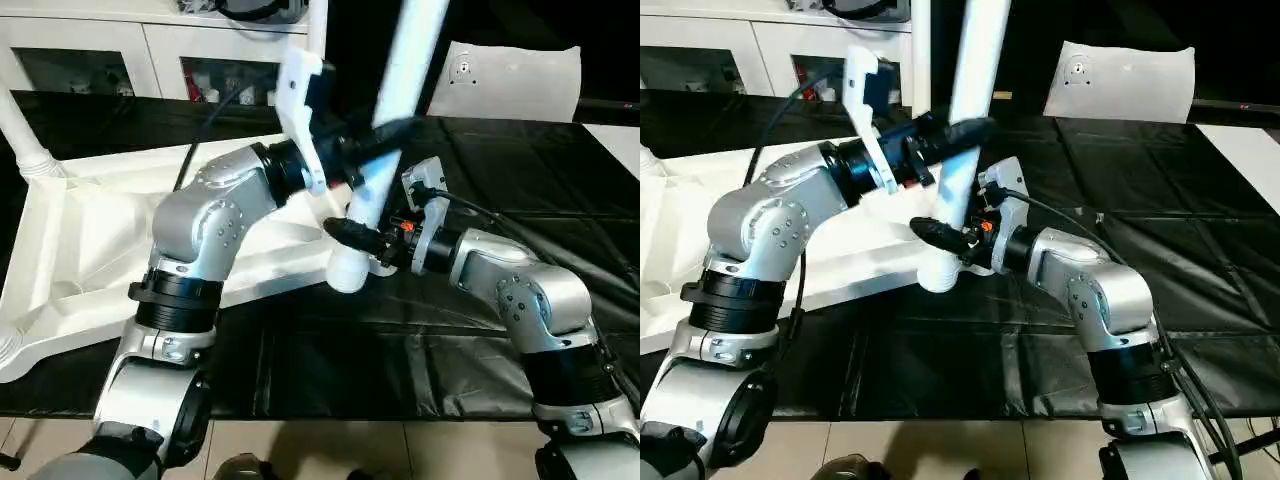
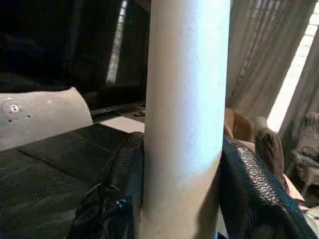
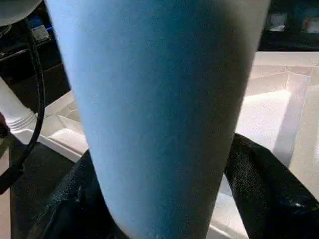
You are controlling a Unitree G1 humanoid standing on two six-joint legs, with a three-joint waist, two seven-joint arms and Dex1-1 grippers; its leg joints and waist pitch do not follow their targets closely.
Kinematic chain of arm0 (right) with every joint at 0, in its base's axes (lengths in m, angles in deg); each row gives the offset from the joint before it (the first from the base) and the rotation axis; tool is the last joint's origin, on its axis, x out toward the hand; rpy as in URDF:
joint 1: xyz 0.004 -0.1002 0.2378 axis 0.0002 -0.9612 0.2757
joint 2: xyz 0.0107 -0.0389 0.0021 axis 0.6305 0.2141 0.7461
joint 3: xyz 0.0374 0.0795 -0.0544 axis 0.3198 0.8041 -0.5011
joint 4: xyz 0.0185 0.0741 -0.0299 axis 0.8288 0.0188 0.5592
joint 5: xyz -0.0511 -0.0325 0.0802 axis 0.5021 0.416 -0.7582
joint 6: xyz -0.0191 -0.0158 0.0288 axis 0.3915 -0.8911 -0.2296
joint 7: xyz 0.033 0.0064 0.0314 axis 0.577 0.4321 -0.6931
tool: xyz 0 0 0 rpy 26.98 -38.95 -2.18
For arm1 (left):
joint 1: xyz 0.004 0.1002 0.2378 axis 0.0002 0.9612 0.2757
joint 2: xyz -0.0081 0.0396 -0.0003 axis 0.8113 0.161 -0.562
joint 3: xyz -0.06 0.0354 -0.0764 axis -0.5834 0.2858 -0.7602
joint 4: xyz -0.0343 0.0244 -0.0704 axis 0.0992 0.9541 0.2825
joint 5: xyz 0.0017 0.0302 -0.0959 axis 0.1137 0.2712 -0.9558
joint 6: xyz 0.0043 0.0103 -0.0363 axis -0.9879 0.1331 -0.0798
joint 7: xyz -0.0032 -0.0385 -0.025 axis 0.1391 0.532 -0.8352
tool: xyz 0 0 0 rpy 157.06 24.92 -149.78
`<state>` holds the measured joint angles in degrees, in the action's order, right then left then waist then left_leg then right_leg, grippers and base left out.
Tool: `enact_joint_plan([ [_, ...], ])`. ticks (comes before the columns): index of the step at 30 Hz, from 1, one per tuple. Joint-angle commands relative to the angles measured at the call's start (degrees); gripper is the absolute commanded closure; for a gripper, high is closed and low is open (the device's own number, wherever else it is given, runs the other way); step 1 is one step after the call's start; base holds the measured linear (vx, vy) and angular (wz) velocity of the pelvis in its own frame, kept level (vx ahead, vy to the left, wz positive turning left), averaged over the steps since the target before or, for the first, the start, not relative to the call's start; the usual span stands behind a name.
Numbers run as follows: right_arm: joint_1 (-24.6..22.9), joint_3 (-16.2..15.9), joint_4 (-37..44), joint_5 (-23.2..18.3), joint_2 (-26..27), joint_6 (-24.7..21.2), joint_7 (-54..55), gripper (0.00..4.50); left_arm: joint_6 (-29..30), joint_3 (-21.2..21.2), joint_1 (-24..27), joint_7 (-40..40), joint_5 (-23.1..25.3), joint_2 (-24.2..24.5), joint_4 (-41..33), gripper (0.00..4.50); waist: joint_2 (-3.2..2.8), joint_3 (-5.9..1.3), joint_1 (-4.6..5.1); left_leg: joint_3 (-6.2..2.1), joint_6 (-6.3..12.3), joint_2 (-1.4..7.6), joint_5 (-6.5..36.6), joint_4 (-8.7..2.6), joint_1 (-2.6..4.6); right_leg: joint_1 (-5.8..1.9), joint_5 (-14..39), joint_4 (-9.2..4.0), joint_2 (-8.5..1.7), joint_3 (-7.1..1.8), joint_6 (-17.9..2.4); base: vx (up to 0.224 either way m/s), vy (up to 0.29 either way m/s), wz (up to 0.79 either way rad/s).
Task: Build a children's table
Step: Insert table leg to table base
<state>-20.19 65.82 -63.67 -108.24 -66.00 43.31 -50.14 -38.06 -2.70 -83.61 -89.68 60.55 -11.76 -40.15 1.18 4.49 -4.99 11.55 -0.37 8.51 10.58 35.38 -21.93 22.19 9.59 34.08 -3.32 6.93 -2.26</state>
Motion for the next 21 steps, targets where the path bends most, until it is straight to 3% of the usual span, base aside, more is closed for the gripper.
enact_joint_plan([
  [1, 0.82, 0.27, -0.22, 0.3, -0.56, -0.18, -0.24, 1.27, -0.49, 1.08, -0.73, -1.21, 0.17, 0.36, -1.95, 2.73, 0.35, -4.83, 0.13, -2.93, 0.45, 5.69, 7.99, -3.92, 1.43, -2.87, 18.92, -4.74, -7.35, -4.62, -6.34, 0.0, 0.0, 0.0],
  [10, 0.57, 0.54, 0.13, -1.79, -0.79, -4.42, -1.27, 1.27, -2.83, 2.0, -1.27, -2.67, 1.63, 1.22, -1.02, 2.73, 0.19, -4.79, 0.12, -2.98, 0.21, 5.71, 8.35, -3.95, 1.49, -2.89, 19.5, -4.8, -7.4, -4.63, -6.14, 0.0, 0.0, 0.0],
  [17, 0.18, 0.42, 0.27, -1.81, -0.88, -4.88, -1.5, 1.27, -2.99, 2.25, -1.48, -3.26, 1.45, 1.3, -0.96, 2.73, 0.24, -4.84, 0.13, -2.97, -0.04, 5.74, 8.12, -3.97, 1.46, -2.86, 18.62, -4.67, -7.38, -4.63, -6.45, 0.0, 0.0, 0.0],
  [18, 0.19, 0.52, 0.29, -1.85, -0.82, -4.98, -1.52, 1.65, -2.96, 2.25, -1.51, -3.41, 1.46, 1.25, -0.97, 2.73, 0.19, -4.86, 0.1, -2.99, -0.07, 5.75, 8.15, -3.95, 1.48, -2.88, 18.76, -4.68, -7.4, -4.62, -6.46, 0.0, 0.0, 0.0],
  [21, 0.29, 0.9, 0.22, -1.79, -0.48, -4.77, -1.48, 1.83, -2.76, 2.73, -1.4, -4.38, 1.39, 1.48, -1.3, 2.73, 0.17, -4.84, 0.12, -2.98, -0.11, 5.76, 8.35, -3.97, 1.51, -2.85, 18.8, -4.69, -7.41, -4.63, -6.52, 0.0, 0.0, 0.0],
])
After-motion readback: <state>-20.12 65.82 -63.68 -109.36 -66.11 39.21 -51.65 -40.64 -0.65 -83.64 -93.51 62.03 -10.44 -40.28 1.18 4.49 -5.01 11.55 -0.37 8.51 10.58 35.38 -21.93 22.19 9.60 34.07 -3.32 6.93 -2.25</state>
